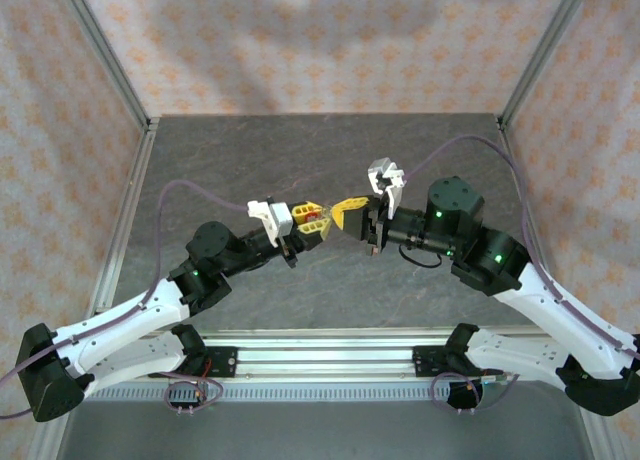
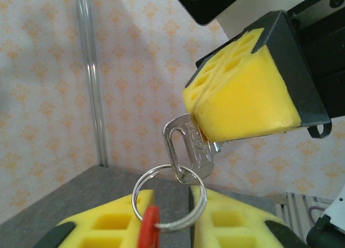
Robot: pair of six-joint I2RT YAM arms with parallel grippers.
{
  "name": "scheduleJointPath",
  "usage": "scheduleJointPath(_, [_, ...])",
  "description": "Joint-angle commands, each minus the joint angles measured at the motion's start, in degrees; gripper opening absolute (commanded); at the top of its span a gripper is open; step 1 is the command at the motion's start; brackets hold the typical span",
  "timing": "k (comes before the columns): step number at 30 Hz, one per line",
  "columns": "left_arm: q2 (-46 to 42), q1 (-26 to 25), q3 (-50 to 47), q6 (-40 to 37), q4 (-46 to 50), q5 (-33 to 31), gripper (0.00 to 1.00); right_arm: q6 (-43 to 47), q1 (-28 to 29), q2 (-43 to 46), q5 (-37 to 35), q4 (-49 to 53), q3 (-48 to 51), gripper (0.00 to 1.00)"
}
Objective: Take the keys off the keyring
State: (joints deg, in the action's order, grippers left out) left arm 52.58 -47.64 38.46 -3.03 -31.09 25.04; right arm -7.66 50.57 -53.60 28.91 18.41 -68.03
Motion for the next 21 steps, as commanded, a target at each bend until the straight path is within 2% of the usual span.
scheduleJointPath(1, [-0.66,-0.15,1.86,-0.48,0.27,-0.41,0.26,0.5,-0.38,0.79,0.02,-0.75,0.27,0.0])
scheduleJointPath(4, [-0.11,-0.09,2.46,-0.92,0.55,0.1,0.22,0.34,-0.38,1.05,0.04,-0.84,0.33,0.0])
scheduleJointPath(8, [0.5,-0.1,2.62,-0.93,-0.3,-0.28,0.36,0.26,-0.35,1.06,0.11,-0.74,0.29,0.0])
scheduleJointPath(11, [0.77,-0.1,2.68,-1.15,-0.74,0.06,0.31,0.11,-0.38,0.96,0.18,-0.75,0.2,0.0])
scheduleJointPath(12, [0.89,-0.09,2.76,-1.23,-0.78,0.39,0.24,0.11,-0.4,0.87,0.11,-0.67,0.1,0.0])
scheduleJointPath(13, [0.86,-0.16,2.89,-1.36,-0.68,0.74,0.21,0.11,-0.36,0.91,0.24,-0.64,0.09,0.0])
scheduleJointPath(17, [1.13,-0.1,2.76,-1.48,-0.89,0.63,0.25,-0.17,-0.38,0.88,0.41,-1.14,0.08,0.0])
scheduleJointPath(21, [1.62,-0.1,2.1,-1.26,-2.35,0.47,0.37,-0.66,-0.36,0.97,0.59,-1.84,-0.02,0.0])
